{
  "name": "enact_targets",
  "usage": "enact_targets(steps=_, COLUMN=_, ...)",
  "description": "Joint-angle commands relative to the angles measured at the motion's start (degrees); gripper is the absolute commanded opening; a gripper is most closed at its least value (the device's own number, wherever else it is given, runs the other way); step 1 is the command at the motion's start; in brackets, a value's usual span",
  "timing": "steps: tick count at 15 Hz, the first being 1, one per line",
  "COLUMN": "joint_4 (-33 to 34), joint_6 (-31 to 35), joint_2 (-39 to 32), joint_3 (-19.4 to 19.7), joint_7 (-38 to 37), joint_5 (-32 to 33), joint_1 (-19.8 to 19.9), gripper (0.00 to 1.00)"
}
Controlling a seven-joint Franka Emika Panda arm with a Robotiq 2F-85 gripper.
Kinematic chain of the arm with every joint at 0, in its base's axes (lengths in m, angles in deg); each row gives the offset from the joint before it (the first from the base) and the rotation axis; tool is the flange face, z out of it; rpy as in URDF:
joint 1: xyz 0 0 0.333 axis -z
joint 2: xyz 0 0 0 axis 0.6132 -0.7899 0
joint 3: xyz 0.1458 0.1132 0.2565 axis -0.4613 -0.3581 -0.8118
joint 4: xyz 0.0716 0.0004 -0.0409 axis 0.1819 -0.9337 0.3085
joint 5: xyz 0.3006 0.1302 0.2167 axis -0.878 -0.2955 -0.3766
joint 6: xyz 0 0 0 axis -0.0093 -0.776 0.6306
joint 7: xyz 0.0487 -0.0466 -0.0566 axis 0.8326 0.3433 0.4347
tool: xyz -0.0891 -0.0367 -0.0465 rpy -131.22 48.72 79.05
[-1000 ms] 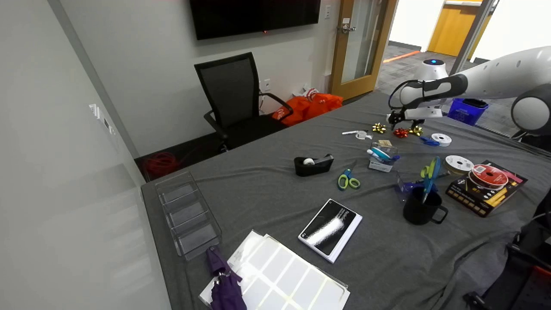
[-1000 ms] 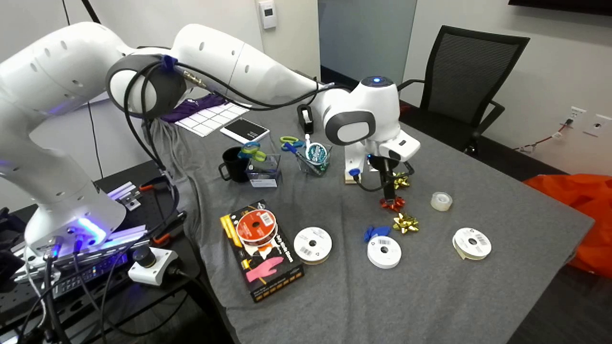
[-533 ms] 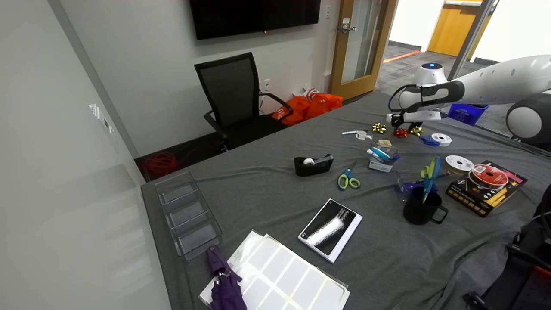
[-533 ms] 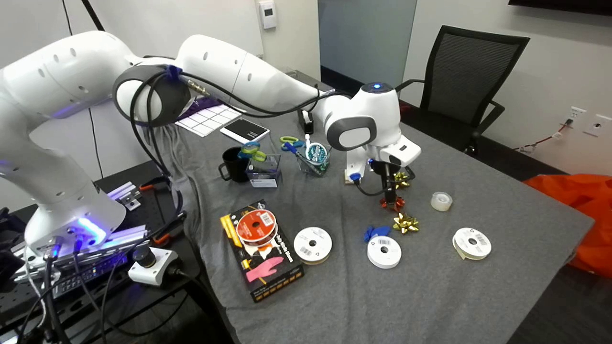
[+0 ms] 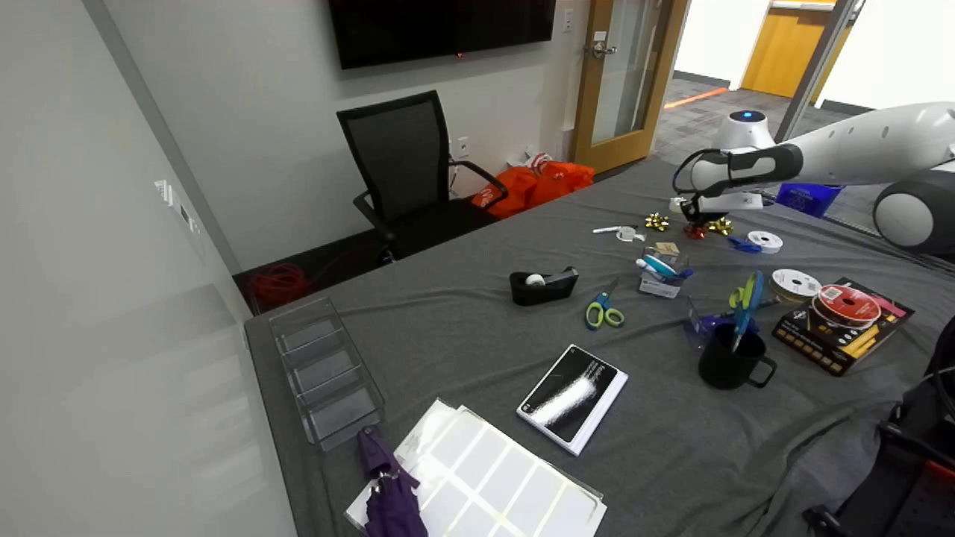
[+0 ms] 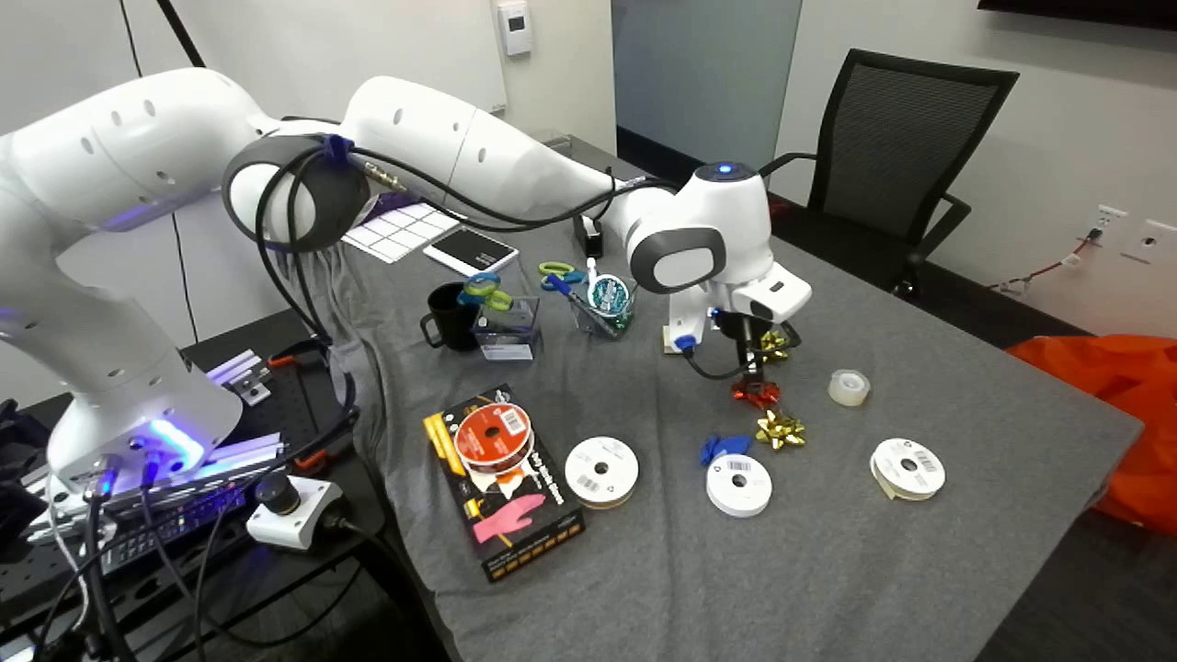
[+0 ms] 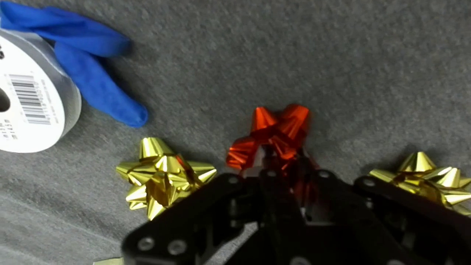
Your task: Put the red ribbon on top of the red disc.
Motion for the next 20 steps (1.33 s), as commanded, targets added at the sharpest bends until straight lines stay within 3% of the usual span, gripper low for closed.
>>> enact_targets(steps=1, joint_4=1.8, joint_6=-0.5, joint_2=-0.7, joint_3=0.4, joint_7=0.5, joint_5=0.4, joint_1=0.3, gripper=0.0)
enact_targets(steps=11, joint_4=-2.1, joint_6=-4.0, joint_2=6.7, joint_3=-2.9, joint_7=4.8, joint_5=-1.8, joint_1=1.0, gripper=0.0)
enact_targets(steps=16, joint_4=-8.9, joint_6=-5.6, joint_2=12.5, joint_3=-5.2, joint_7=10.2, joint_5=-3.4, joint_1=1.3, gripper=0.0)
enact_targets(steps=20, joint_4=-19.1, joint_6=-3.4, joint_2=18.6, joint_3=-6.5, joint_7=16.5, joint_5=-4.5, joint_1=1.9, gripper=0.0)
